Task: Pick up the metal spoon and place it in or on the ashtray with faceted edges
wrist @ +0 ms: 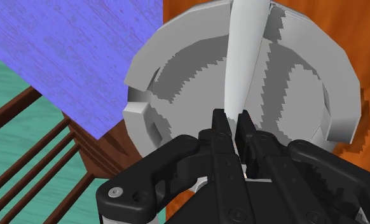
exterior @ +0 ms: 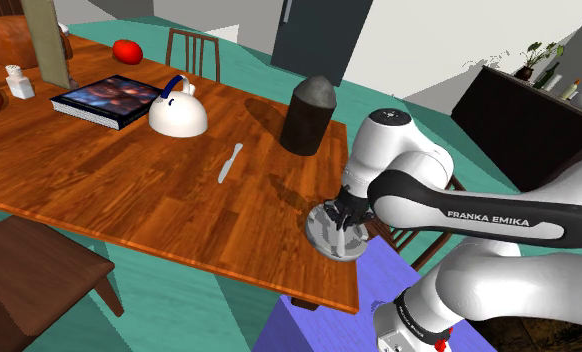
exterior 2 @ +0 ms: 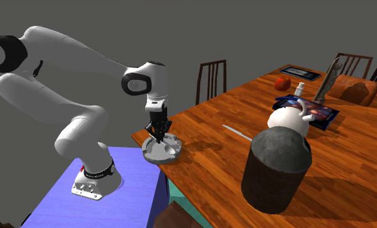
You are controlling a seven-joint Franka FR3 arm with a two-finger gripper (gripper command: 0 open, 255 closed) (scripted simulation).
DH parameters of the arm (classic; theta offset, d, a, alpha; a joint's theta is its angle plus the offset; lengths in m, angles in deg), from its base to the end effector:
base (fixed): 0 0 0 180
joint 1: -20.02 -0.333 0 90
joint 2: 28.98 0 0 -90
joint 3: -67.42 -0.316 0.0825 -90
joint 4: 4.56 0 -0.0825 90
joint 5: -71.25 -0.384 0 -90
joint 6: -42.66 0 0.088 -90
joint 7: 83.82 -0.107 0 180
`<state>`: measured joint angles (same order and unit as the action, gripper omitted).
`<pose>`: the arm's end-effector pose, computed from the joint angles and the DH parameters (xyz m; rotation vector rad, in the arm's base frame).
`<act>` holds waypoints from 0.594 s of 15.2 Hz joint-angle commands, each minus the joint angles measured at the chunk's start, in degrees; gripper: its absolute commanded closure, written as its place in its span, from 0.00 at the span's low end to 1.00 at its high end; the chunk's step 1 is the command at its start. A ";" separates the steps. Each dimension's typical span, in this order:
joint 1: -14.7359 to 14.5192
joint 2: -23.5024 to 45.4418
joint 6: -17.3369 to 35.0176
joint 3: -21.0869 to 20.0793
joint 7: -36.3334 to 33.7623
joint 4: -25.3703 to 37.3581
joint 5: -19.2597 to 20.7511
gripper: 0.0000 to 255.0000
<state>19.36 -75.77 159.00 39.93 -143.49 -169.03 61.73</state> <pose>0.2671 0.1243 0.3725 2.7232 -1.1209 0.1097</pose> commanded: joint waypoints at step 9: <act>0.03 0.96 1.57 -0.54 -0.33 -0.61 -0.25 0.00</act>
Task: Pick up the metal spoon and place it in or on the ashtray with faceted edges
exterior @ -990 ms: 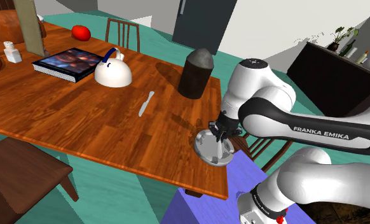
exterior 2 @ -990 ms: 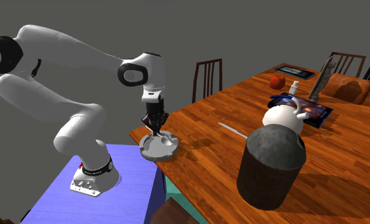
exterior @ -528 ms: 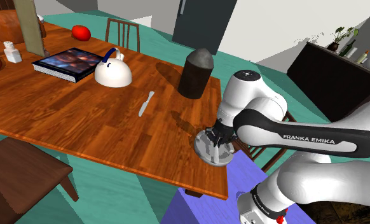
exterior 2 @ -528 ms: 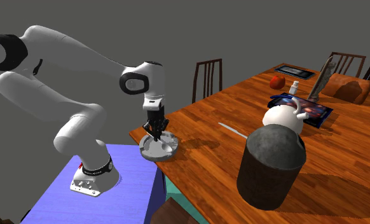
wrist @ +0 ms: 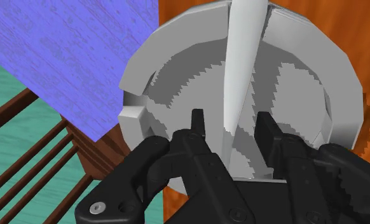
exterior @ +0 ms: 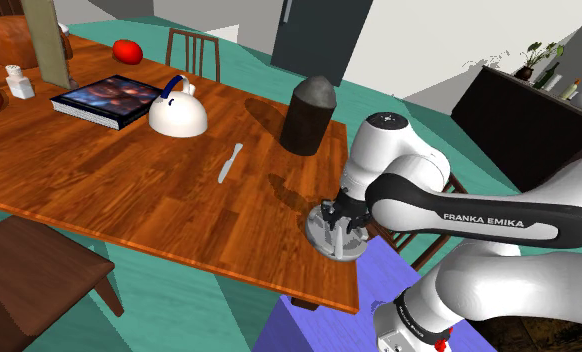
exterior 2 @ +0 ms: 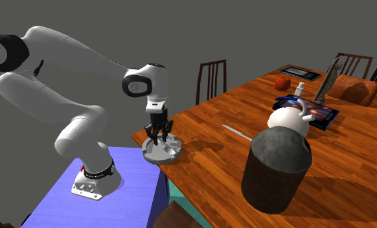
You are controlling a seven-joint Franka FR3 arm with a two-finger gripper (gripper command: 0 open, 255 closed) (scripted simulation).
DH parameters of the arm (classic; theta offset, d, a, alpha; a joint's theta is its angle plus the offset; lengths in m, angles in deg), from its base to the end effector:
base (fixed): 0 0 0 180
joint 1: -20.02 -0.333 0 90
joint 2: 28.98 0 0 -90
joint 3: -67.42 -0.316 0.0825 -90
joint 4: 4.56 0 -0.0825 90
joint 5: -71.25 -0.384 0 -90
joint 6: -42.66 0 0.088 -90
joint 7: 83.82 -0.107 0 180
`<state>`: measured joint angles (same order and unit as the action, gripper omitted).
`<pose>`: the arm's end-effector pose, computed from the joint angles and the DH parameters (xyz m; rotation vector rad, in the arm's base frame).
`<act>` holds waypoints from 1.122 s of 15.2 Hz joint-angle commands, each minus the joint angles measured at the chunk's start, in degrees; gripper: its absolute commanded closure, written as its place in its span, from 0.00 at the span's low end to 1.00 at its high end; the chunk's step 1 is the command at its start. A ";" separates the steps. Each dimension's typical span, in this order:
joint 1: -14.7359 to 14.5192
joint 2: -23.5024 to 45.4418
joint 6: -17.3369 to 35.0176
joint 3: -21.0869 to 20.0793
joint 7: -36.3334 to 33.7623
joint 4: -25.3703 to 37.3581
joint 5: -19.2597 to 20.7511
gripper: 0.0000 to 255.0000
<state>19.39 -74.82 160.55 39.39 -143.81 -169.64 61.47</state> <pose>0.2678 0.1252 0.3649 2.7236 -1.1211 0.1098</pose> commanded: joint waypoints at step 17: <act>-0.18 -2.74 -8.67 1.51 0.12 6.05 0.93 0.00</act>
